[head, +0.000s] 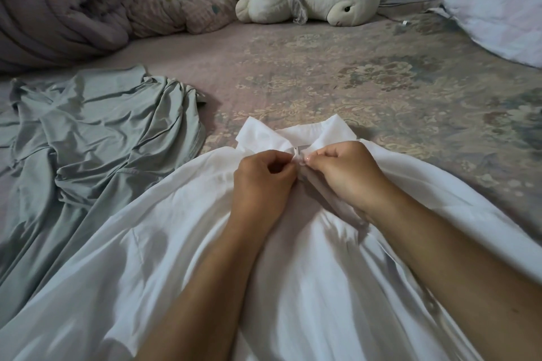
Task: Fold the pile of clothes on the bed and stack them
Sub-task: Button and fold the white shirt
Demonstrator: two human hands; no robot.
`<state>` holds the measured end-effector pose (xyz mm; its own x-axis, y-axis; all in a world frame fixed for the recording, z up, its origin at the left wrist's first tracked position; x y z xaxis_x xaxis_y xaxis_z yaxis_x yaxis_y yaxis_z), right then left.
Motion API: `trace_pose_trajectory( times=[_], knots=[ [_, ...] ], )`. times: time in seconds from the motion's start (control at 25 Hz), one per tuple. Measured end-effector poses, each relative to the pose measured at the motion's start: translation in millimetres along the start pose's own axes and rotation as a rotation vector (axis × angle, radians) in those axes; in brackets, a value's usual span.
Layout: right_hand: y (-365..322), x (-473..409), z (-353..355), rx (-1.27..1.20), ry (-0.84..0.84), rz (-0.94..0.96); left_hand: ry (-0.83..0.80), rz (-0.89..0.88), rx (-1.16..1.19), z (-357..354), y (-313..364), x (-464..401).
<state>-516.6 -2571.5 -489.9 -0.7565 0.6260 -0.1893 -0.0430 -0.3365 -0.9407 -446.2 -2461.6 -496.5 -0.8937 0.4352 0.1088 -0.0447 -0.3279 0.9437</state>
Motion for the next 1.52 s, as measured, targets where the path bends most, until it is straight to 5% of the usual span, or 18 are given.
trace_pose_trajectory(
  times=[0.36, 0.88, 1.04, 1.24, 1.52],
  knots=[
    [1.9, -0.9, 0.1, 0.104, -0.087, 0.135, -0.113, 0.175, 0.266, -0.8, 6.2, 4.6],
    [6.8, -0.5, 0.3, 0.110, 0.023, 0.140, 0.091, -0.063, -0.130, -4.0, 5.6, 8.1],
    [6.5, -1.5, -0.5, 0.052, 0.048, 0.123, 0.072, -0.046, -0.094, -4.9, 4.1, 6.3],
    [-0.7, -4.0, -2.0, 0.470, -0.081, 0.329, 0.022, -0.009, 0.048, -6.1, 3.9, 0.1],
    [8.9, -11.1, 6.9, 0.316, -0.021, 0.247, 0.033, 0.063, 0.079, 0.8, 5.9, -4.0]
  ],
)
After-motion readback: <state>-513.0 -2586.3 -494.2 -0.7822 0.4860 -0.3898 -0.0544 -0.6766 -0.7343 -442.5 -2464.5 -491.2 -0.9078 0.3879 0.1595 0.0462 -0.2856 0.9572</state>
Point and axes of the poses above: each hand's wrist, its own x-axis away from the middle knuckle, its own z-axis out of the back of the hand, y = z × x, the point moved 2 cm from there along -x, towards the middle knuckle, and after that the axes turned 14 degrees about z, right-handed, at the moved point
